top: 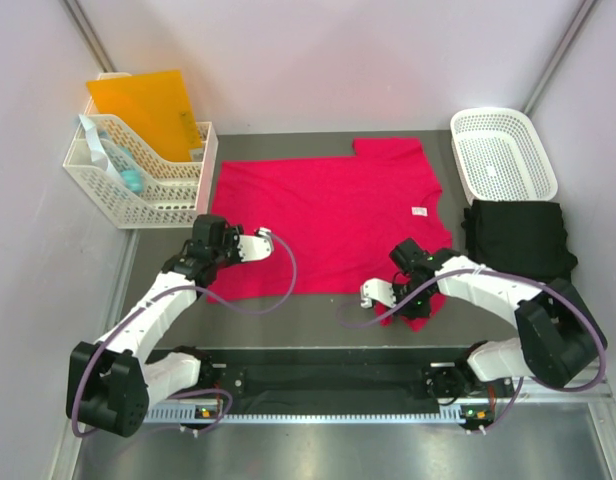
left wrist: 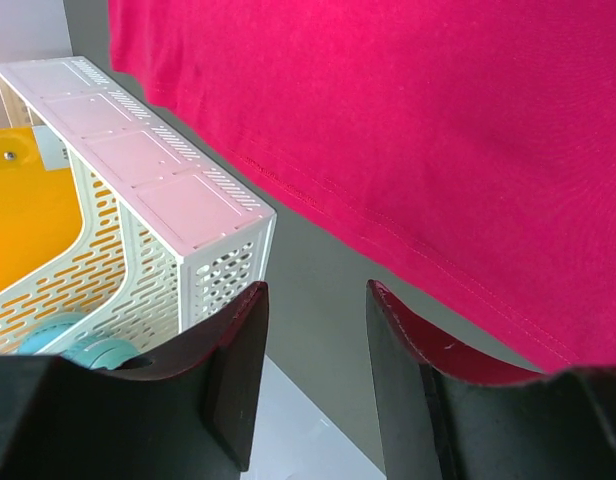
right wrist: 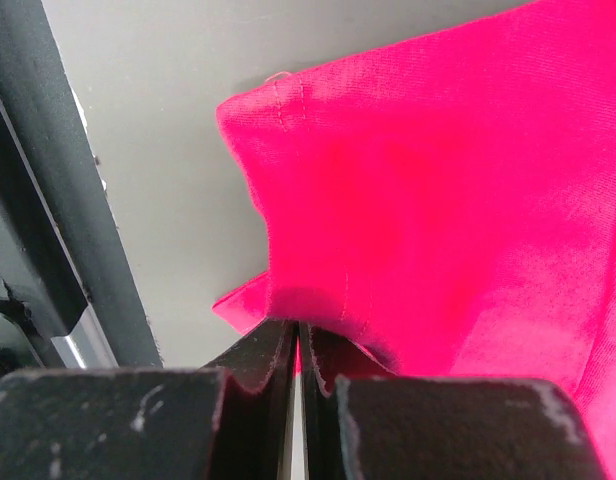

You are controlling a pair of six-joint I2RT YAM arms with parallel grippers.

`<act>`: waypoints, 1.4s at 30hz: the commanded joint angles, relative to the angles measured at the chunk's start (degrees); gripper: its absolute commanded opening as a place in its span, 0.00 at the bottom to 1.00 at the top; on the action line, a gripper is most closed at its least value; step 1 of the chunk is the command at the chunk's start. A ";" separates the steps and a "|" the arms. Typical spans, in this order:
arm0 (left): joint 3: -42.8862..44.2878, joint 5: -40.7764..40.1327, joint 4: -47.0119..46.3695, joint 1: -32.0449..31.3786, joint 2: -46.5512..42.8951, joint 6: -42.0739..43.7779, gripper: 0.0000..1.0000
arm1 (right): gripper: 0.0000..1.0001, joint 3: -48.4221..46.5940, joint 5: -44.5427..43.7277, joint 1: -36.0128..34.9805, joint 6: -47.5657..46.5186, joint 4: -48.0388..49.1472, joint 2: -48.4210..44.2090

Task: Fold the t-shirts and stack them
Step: Flatten the tshirt out

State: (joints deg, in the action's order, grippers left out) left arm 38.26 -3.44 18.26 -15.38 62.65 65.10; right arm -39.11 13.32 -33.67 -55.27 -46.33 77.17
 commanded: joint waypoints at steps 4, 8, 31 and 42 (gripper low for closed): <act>2.96 -0.51 -1.30 -0.18 0.54 1.08 0.49 | 0.00 3.42 -3.65 2.11 -2.03 3.17 2.64; 3.14 -1.13 -1.65 -0.09 0.80 1.17 0.49 | 0.00 4.57 -4.97 4.05 -3.01 3.17 2.20; 1.91 -0.78 -2.09 0.00 -0.60 3.80 0.48 | 0.00 13.53 -17.36 12.75 -13.72 7.74 -3.60; 0.76 -0.25 -1.83 0.79 -2.10 6.00 0.48 | 0.00 14.33 -20.00 14.69 -20.23 2.22 -8.87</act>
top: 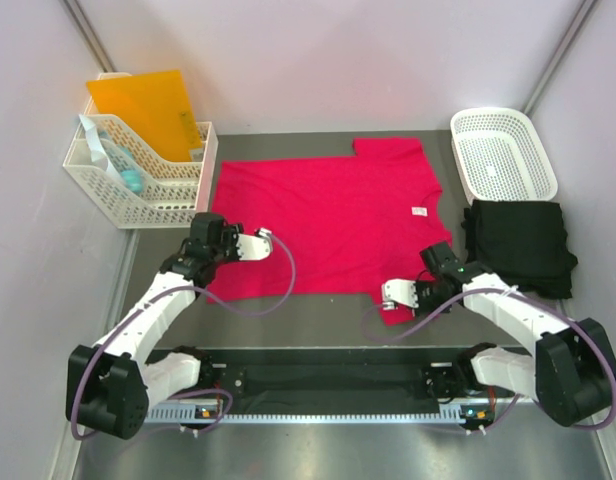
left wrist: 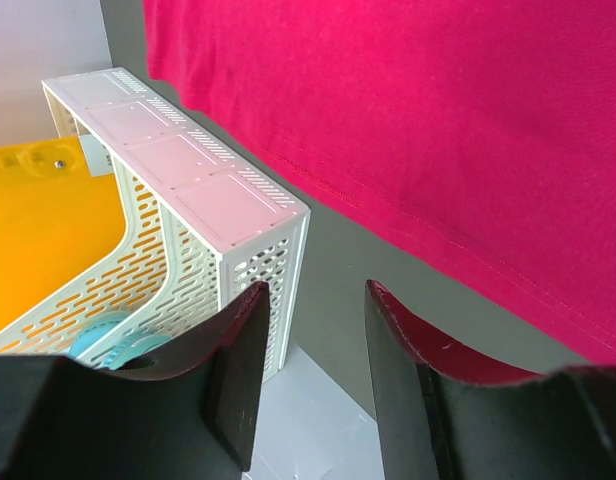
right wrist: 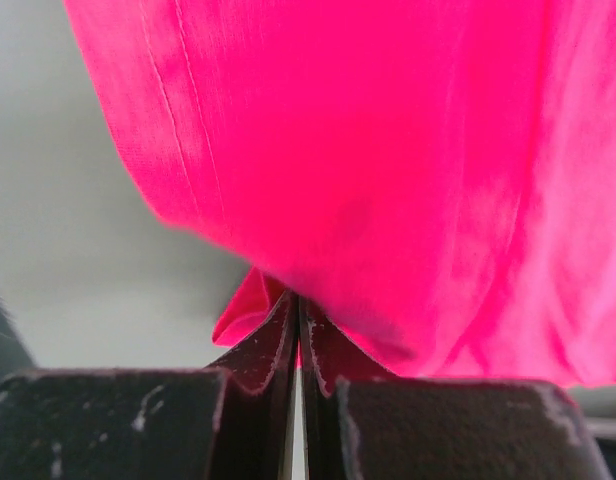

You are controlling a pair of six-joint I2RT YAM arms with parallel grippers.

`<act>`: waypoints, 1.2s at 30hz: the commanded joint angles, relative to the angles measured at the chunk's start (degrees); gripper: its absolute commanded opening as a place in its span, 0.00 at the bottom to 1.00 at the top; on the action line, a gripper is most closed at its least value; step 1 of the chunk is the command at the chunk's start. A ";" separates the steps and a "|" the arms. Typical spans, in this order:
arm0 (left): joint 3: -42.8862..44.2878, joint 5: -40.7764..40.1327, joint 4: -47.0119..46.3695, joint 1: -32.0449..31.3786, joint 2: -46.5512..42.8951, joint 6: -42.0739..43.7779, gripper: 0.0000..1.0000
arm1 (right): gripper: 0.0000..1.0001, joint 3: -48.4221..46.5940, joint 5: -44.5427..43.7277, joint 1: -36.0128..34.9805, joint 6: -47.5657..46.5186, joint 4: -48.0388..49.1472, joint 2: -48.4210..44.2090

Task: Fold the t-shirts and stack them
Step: Flatten the tshirt out

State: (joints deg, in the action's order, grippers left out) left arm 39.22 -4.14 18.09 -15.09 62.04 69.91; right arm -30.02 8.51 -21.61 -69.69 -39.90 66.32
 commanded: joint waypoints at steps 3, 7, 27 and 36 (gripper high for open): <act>-0.20 0.80 -1.48 0.68 -1.40 1.46 0.48 | 0.00 4.36 -15.46 2.53 -8.87 -7.45 1.09; -0.29 1.15 -1.65 1.12 -1.13 1.98 0.47 | 0.00 1.64 -14.14 2.62 -13.44 -13.61 -1.89; 4.54 3.00 -5.87 2.08 8.33 -4.33 0.55 | 0.42 -27.44 -2.64 2.88 1.97 -11.34 7.13; 20.87 0.46 -7.98 2.00 28.89 -12.25 0.00 | 0.00 -57.74 -2.96 5.61 18.09 -4.93 33.59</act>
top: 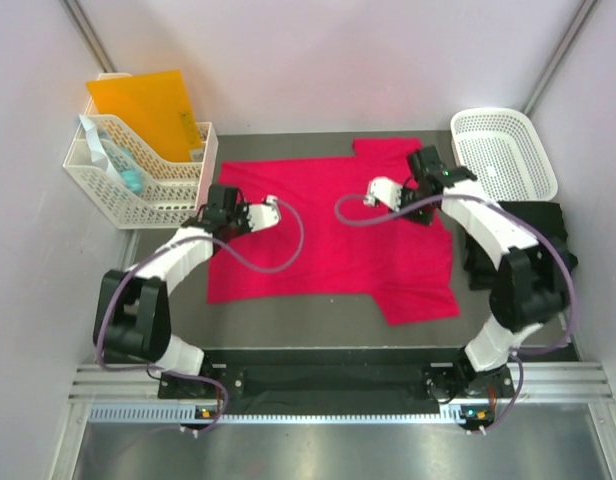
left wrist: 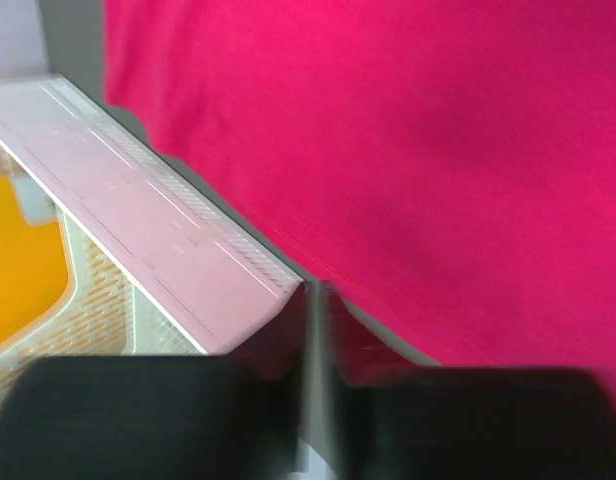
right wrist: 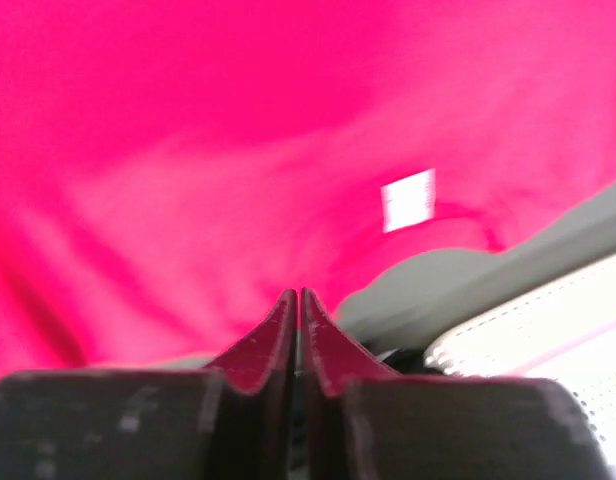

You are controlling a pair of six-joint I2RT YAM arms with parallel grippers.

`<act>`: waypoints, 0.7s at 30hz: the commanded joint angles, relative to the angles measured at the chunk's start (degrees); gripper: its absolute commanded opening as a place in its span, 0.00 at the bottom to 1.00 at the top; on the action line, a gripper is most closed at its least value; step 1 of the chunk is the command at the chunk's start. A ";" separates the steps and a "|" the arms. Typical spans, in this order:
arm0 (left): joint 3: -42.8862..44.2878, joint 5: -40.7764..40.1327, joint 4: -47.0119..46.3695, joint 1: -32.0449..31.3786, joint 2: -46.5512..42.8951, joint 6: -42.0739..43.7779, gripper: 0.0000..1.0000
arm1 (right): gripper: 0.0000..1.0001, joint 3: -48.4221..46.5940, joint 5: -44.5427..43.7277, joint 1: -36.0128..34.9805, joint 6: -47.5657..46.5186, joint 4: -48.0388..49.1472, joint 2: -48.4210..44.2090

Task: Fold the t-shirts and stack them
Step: Flatten the tshirt out

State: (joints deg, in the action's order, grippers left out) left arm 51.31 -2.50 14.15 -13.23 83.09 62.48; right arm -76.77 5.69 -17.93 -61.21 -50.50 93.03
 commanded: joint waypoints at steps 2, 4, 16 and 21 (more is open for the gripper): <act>14.22 -4.17 -5.27 0.23 11.81 -6.49 0.00 | 0.00 -14.97 -0.07 3.25 10.32 6.55 12.31; 17.14 -5.92 -6.06 0.31 16.48 -7.10 0.00 | 0.00 -19.19 -0.24 4.04 11.90 7.78 15.67; 24.19 -11.38 -17.65 0.75 31.34 -5.35 0.00 | 0.00 -25.09 -4.81 5.28 14.97 17.26 30.62; 24.89 -14.71 -24.51 0.75 34.07 -5.61 0.00 | 0.00 -25.98 -7.36 5.72 16.83 21.75 30.63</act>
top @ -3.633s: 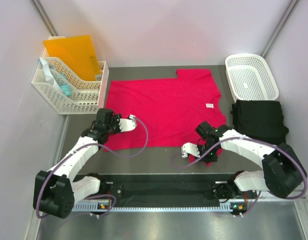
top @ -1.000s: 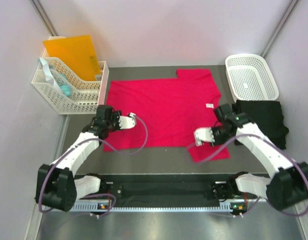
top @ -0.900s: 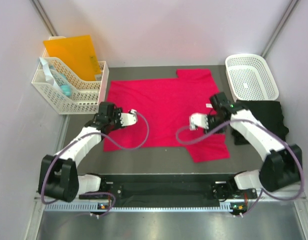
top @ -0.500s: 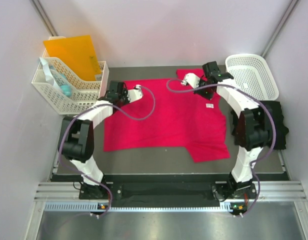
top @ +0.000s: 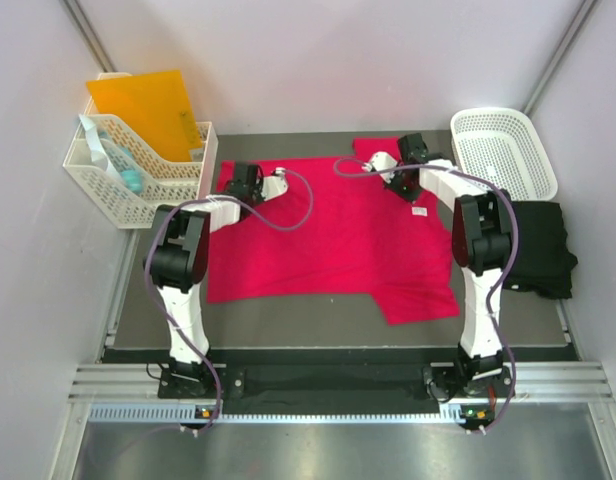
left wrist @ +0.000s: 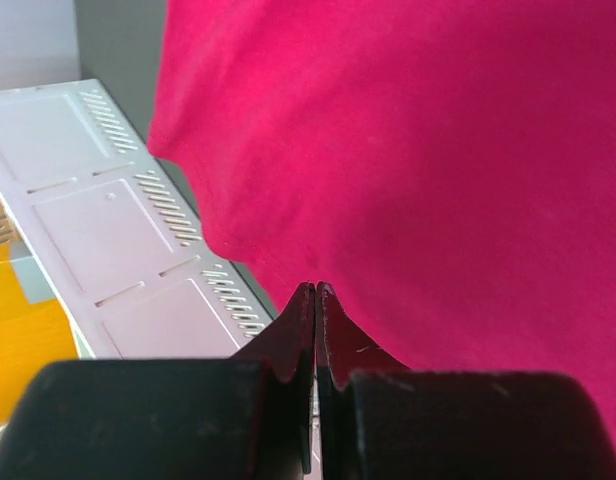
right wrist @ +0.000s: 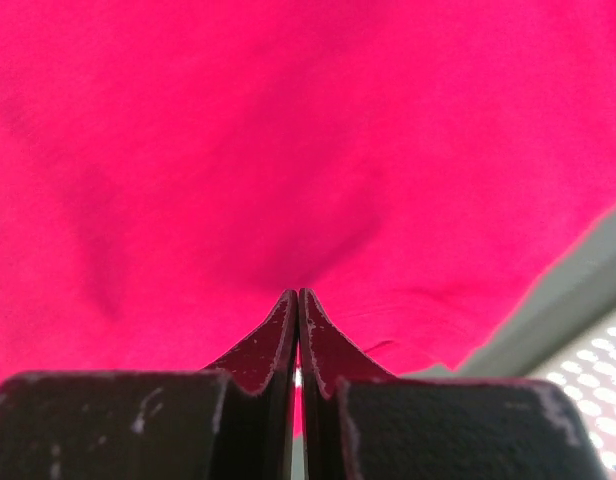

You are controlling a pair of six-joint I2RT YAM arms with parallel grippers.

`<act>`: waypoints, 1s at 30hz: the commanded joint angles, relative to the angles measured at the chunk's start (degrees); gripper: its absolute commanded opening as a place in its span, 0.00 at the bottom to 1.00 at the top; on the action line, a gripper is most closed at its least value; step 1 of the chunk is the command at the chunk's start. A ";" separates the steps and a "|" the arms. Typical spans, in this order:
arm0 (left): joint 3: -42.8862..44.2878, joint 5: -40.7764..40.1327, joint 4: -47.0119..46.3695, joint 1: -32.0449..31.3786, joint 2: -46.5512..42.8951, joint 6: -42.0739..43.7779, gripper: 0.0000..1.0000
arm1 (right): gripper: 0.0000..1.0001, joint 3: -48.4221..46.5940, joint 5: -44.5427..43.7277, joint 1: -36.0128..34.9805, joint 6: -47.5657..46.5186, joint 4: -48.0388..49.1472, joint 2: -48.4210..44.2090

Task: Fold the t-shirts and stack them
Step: Flatten the tshirt out

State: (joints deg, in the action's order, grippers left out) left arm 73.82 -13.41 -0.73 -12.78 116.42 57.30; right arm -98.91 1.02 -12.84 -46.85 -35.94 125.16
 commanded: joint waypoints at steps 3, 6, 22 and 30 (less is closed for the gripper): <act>2.64 -4.26 -13.50 0.29 1.26 -0.61 0.00 | 0.00 -2.78 -3.74 0.80 2.29 11.68 -2.55; 2.82 -4.43 -16.13 0.29 1.88 -0.17 0.00 | 0.00 -2.77 -5.41 0.97 1.59 15.20 -2.21; 4.84 -5.93 -19.75 0.21 11.28 4.66 0.00 | 0.00 -6.21 -6.82 0.89 -1.22 18.98 7.82; 1.16 -3.38 -15.10 0.38 6.19 5.72 0.00 | 0.00 0.38 -2.52 1.06 -5.88 9.43 2.99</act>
State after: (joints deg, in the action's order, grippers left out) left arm 77.34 -18.85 -18.74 -12.78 127.85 62.76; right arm -101.65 -5.43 -12.45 -50.19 -17.04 132.55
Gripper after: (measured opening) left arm 0.010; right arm 0.004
